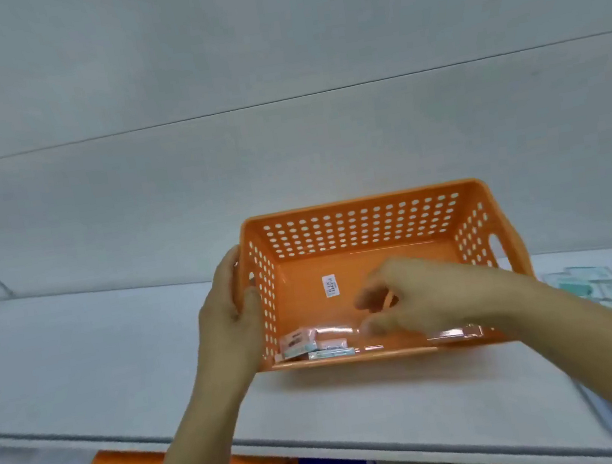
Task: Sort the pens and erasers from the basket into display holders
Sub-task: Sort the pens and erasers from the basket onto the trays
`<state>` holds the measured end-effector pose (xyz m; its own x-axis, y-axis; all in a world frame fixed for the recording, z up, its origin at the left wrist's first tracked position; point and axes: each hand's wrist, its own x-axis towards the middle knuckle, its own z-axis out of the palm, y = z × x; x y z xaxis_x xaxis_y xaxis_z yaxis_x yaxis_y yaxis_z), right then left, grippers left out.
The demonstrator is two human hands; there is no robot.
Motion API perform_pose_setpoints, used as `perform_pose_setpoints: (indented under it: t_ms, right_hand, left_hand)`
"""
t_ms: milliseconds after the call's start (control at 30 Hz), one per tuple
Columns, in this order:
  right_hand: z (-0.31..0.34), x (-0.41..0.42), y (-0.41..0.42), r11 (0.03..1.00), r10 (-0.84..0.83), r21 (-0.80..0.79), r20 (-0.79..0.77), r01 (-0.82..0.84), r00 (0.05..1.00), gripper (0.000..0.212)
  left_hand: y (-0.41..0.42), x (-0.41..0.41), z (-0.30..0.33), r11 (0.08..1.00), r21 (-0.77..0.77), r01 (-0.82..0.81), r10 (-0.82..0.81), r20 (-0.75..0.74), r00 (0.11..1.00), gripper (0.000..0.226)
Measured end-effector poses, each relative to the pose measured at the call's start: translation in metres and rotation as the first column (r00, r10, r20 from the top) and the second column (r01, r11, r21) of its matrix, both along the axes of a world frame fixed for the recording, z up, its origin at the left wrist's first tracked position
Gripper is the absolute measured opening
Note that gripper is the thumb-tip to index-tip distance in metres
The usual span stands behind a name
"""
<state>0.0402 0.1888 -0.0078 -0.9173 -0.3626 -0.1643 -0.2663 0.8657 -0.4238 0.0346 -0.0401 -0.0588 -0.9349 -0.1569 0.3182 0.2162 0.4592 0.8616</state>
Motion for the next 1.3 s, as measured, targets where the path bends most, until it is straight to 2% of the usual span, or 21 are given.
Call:
perform_pose_setpoints:
  t_ms: [67, 133, 300, 400, 500, 733, 800, 900, 933, 1067, 1200, 1300]
  right_hand:
    - [-0.009, -0.011, -0.019, 0.99, -0.021, 0.143, 0.117, 0.004, 0.993, 0.033]
    - [-0.019, -0.019, -0.037, 0.98, -0.037, 0.199, 0.171, 0.002, 0.985, 0.029]
    - [-0.027, -0.031, -0.069, 0.99, -0.12, -0.023, 0.354, 0.137, 0.928, 0.048]
    - [-0.03, -0.03, -0.075, 0.996, -0.086, -0.002, 0.314, 0.092, 0.946, 0.042]
    - [-0.033, -0.03, -0.078, 0.99, -0.117, -0.046, 0.297, 0.137, 0.948, 0.032]
    - [-0.034, -0.027, -0.087, 0.994, -0.106, 0.057, 0.177, 0.098, 0.978, 0.024]
    - [-0.032, -0.025, -0.091, 0.993, -0.119, 0.03, 0.189, 0.116, 0.975, 0.033]
    - [-0.03, -0.022, -0.095, 0.988, -0.133, -0.046, 0.223, 0.147, 0.966, 0.063]
    - [-0.029, -0.022, -0.096, 0.985, -0.135, -0.074, 0.239, 0.157, 0.962, 0.065]
    - [-0.031, -0.024, -0.1, 0.97, -0.117, -0.17, 0.297, 0.173, 0.948, 0.045]
    - [-0.036, -0.027, -0.106, 0.979, -0.121, -0.13, 0.268, 0.16, 0.956, 0.029]
    - [-0.04, -0.028, -0.106, 0.977, -0.133, -0.137, 0.217, 0.165, 0.967, 0.032]
  left_hand:
    - [0.002, 0.008, -0.007, 0.997, 0.083, 0.005, -0.002, -0.038, 0.999, 0.034]
    - [0.003, 0.014, -0.009, 0.99, 0.14, 0.006, 0.001, -0.056, 0.998, 0.036]
    - [0.005, 0.019, -0.011, 0.987, 0.163, 0.015, -0.006, -0.056, 0.998, 0.038]
    - [0.005, 0.017, -0.012, 0.989, 0.147, 0.002, 0.002, -0.028, 1.0, 0.042]
    - [0.005, 0.016, -0.013, 0.988, 0.157, 0.005, 0.0, -0.028, 1.0, 0.042]
    - [0.006, 0.014, -0.014, 0.987, 0.162, 0.013, -0.005, -0.05, 0.999, 0.041]
    - [0.006, 0.014, -0.013, 0.988, 0.154, 0.003, 0.005, -0.048, 0.999, 0.042]
    - [0.007, 0.014, -0.014, 0.988, 0.155, -0.002, 0.01, -0.051, 0.999, 0.042]
    - [0.007, 0.013, -0.013, 0.988, 0.154, -0.004, 0.012, -0.052, 0.999, 0.042]
    - [0.008, 0.013, -0.011, 0.99, 0.139, -0.02, 0.028, -0.056, 0.998, 0.041]
    - [0.009, 0.013, -0.01, 0.989, 0.143, -0.046, 0.053, -0.049, 0.997, 0.041]
    - [0.011, 0.011, -0.011, 0.986, 0.156, -0.053, 0.062, -0.051, 0.997, 0.044]
